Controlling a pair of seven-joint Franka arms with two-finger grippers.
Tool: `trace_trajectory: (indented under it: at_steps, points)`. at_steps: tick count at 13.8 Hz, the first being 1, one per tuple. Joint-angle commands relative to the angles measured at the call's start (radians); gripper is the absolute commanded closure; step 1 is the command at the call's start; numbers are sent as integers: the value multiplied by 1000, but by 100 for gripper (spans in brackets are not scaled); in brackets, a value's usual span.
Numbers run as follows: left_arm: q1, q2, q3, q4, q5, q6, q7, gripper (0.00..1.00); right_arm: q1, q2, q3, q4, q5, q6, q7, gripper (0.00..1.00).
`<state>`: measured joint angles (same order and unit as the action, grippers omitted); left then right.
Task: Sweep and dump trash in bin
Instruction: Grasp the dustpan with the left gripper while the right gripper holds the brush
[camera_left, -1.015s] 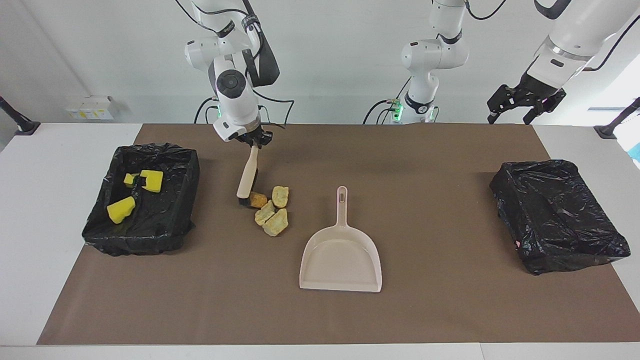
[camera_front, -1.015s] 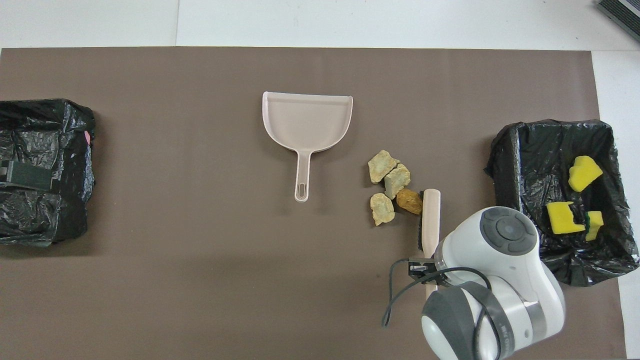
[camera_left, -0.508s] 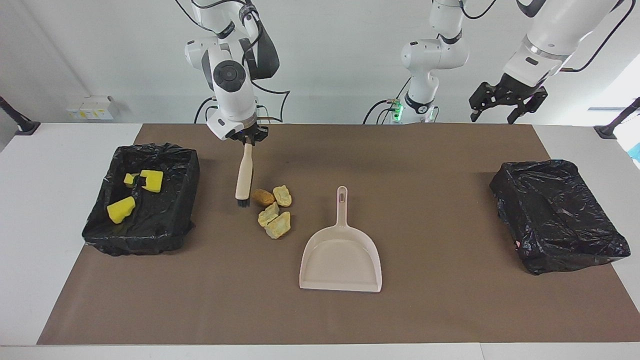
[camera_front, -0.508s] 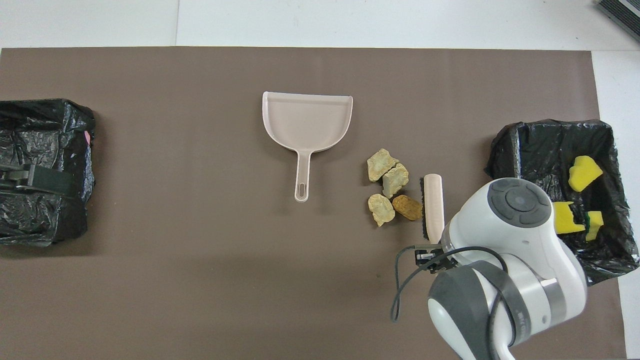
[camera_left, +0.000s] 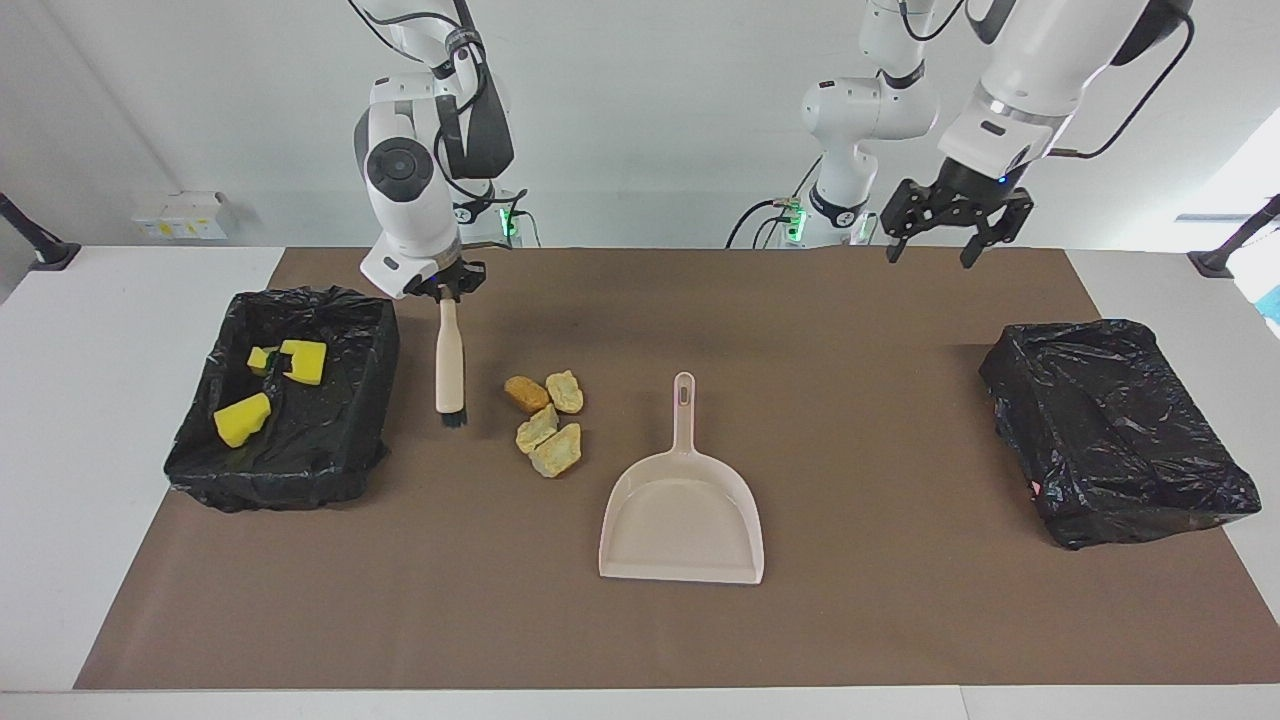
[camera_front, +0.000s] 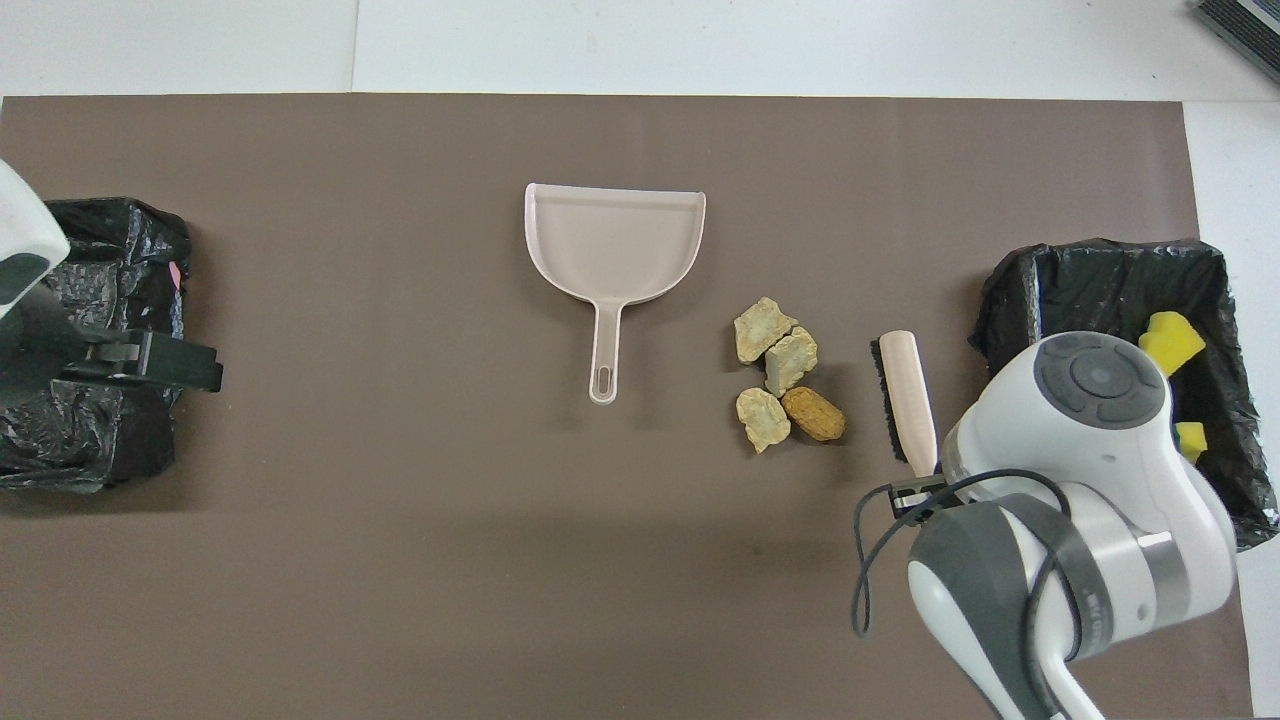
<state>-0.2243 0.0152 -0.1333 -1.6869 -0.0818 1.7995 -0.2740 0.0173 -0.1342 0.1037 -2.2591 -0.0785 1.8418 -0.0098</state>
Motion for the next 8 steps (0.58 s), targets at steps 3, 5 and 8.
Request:
trace_trajectory:
  at_steps: [3, 5, 8]
  points:
    - [-127, 220, 15, -1, -29, 261, -109, 0, -19, 28, 11, -77, -46, 124, -29, 100]
    - [-156, 288, 15, 4, -27, 374, -128, 0, -19, 30, 13, -109, -46, 161, -32, 100]
    - [-219, 359, 15, 44, -19, 429, -160, 0, -2, 67, 16, -111, -44, 184, -33, 100]
